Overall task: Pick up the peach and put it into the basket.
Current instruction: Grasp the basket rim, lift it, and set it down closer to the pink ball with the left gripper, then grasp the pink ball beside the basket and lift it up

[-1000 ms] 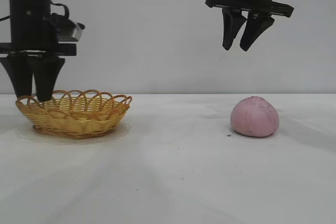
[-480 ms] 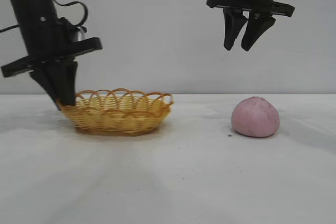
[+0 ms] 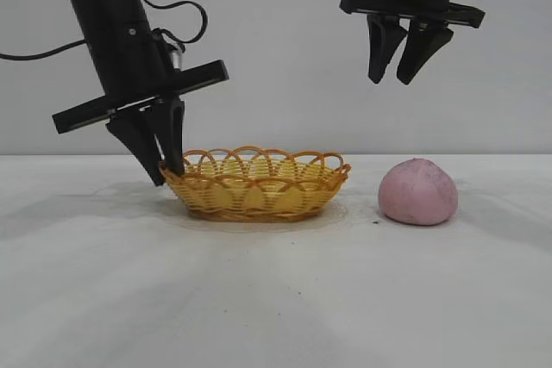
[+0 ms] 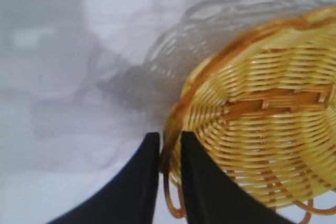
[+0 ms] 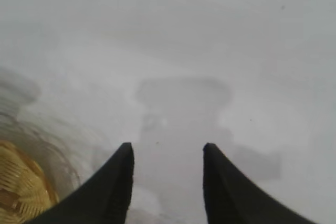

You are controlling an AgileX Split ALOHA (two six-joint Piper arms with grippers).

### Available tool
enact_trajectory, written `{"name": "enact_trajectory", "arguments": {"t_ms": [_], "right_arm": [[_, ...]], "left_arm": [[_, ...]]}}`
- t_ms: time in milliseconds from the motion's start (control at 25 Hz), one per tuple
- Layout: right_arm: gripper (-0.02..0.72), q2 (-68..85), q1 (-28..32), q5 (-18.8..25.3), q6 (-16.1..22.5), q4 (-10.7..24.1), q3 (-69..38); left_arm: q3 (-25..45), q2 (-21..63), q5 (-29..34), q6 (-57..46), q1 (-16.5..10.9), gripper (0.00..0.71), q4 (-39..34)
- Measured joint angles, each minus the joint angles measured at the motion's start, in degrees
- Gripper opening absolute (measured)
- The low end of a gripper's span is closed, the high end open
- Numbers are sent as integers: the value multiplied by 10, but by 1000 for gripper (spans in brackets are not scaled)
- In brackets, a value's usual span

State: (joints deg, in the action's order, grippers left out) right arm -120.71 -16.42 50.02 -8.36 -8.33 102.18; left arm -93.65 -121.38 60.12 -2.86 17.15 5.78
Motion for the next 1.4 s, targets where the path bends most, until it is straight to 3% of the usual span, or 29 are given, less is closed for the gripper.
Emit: {"name": "enact_trajectory", "arguments": {"t_ms": [80,280,440,680,840,1120,1320,1400], "right_arm": [[274,0,0,0,0,0,0],[274,0,0,0,0,0,0],[274,0,0,2,0,0,0],[274,0,1,9,0,0,0],[274,0,1,9,0,-1,0],[274,0,1,10,-1,-3,0],[274,0,1,8,-7,-17,0],[274,0,1,6,-12,-24,0]], "left_arm": [[0,26,1,2,-11,462,-38],[-1,37,7,15,-76,447,-49],[-1,37,9,19,-106,447,-88],[0,56,8,23,-164,447,-84],[2,112,7,32,-172,447,-87],[2,310,13,50,-172,447,-91],[10,429,75,52,-172,447,-96],[50,473,83,52,-172,447,-98]]}}
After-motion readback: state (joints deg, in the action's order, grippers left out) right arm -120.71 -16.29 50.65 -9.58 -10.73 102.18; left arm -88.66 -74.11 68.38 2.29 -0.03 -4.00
